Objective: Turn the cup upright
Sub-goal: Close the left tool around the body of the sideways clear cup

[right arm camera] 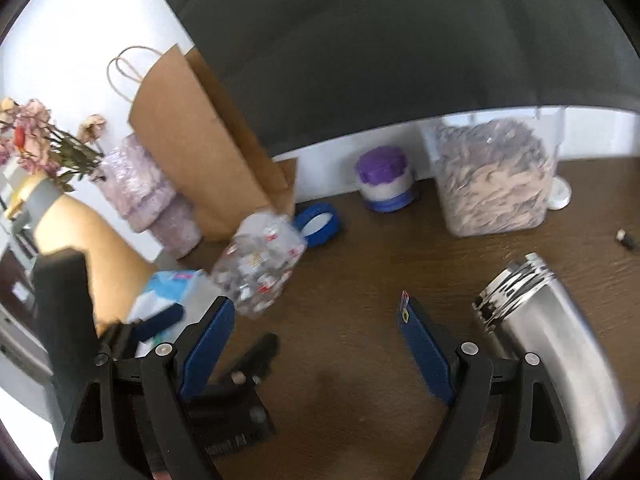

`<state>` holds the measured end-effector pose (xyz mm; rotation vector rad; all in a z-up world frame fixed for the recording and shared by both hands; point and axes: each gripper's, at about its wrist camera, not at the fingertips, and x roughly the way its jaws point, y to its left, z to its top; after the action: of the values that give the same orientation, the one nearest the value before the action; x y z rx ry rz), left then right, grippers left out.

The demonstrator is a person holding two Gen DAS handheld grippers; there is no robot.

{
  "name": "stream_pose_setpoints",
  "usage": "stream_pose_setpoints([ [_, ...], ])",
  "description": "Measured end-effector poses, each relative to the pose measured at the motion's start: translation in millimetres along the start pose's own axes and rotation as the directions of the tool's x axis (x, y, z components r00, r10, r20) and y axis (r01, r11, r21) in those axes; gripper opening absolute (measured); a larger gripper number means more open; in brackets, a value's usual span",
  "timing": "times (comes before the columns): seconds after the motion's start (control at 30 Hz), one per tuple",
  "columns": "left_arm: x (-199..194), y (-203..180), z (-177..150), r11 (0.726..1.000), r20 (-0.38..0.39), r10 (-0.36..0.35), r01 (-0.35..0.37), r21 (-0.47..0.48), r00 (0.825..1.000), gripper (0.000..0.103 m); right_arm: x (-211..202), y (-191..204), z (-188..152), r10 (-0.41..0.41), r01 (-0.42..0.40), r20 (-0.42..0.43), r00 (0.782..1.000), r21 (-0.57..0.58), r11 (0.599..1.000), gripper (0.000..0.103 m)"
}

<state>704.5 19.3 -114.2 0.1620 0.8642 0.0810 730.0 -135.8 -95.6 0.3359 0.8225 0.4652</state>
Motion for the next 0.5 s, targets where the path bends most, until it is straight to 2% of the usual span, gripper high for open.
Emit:
stream_pose_setpoints([
  [0.07,1,6,8,1.0,0.033,0.026,-0.025,-0.017,0.999,0.103,3,2,2,0.011,-0.011,-0.008,1.0,-0.002,1.0,0.088],
  [0.23,26,15,29,0.996,0.003,0.089,-0.089,-0.019,0.996,0.102,-4,12,4,-0.012,0.015,0.03,0.999,-0.073,0.997,0.088],
  [0.27,32,17,31,0.994,-0.005,0.103,-0.103,-0.026,0.995,0.09,-4,13,4,-0.015,0.017,0.031,0.999,-0.081,0.997,0.088],
  [0.3,39,19,31,0.995,-0.019,0.092,-0.092,-0.038,0.996,0.068,-4,13,4,-0.015,0.018,0.035,0.999,-0.081,0.997,0.088],
  [0.4,38,21,27,0.997,-0.003,0.072,-0.072,-0.036,0.997,0.057,-3,10,2,-0.011,0.013,0.028,1.0,-0.07,0.997,0.088],
  [0.47,29,20,25,0.998,0.006,0.059,-0.059,-0.029,0.998,0.036,-5,9,2,-0.003,0.005,0.029,1.0,-0.062,0.998,0.088],
  [0.5,24,21,27,0.999,-0.004,0.02,-0.02,-0.033,1.0,0.028,-7,8,3,0.005,-0.004,0.03,1.0,-0.057,0.998,0.088],
])
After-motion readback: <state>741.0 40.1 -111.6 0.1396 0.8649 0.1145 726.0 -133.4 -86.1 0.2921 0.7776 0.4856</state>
